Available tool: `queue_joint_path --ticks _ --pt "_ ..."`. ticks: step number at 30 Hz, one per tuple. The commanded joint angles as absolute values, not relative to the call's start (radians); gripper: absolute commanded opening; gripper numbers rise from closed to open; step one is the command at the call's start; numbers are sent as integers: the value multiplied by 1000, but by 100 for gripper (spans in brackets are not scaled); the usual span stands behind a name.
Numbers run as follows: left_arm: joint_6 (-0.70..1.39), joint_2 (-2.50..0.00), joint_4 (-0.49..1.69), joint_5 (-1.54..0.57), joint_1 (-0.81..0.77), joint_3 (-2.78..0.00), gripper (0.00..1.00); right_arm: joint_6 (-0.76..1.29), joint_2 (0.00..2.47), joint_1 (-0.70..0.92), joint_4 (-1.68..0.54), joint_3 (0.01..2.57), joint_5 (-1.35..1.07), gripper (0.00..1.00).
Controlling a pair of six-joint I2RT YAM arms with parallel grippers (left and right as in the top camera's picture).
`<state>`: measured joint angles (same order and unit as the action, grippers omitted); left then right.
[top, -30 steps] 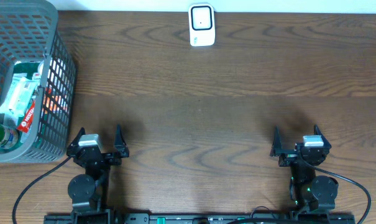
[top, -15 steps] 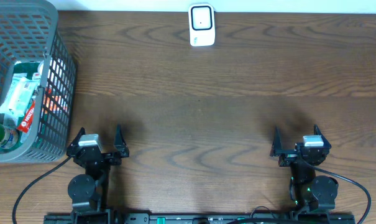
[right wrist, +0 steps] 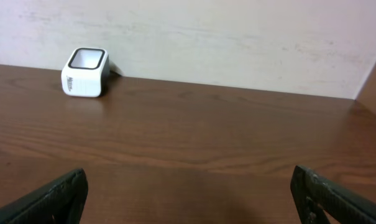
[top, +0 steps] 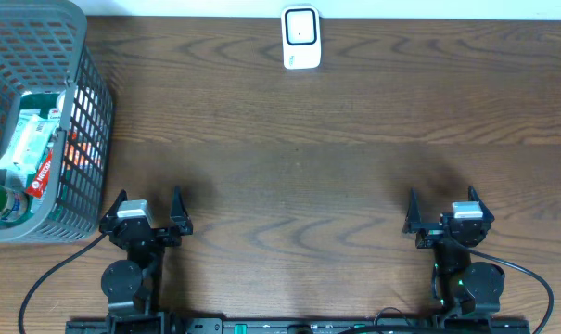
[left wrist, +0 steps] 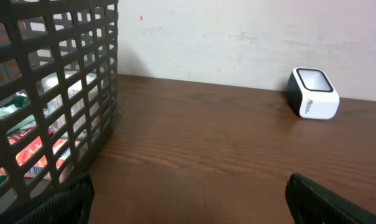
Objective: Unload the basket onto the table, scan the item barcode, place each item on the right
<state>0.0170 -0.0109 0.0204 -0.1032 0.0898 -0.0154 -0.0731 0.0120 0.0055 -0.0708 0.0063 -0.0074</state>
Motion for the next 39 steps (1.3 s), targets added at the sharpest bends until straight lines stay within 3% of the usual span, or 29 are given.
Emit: queue_joint_path --ticks 1,15,23,31,39 --pt "-4 -4 54 -143 94 -4 98 -83 12 8 -75 5 -12 99" --pt "-1 -4 -10 -150 94 -5 98 -83 12 8 -75 6 -12 99" --pt "126 -4 0 -173 94 -86 98 -83 12 8 -75 5 -12 99" --pt "144 -58 165 -255 94 -292 98 -83 12 8 -75 5 -12 99" --pt "144 -282 382 -255 94 -605 98 -83 12 8 -75 5 -12 99"
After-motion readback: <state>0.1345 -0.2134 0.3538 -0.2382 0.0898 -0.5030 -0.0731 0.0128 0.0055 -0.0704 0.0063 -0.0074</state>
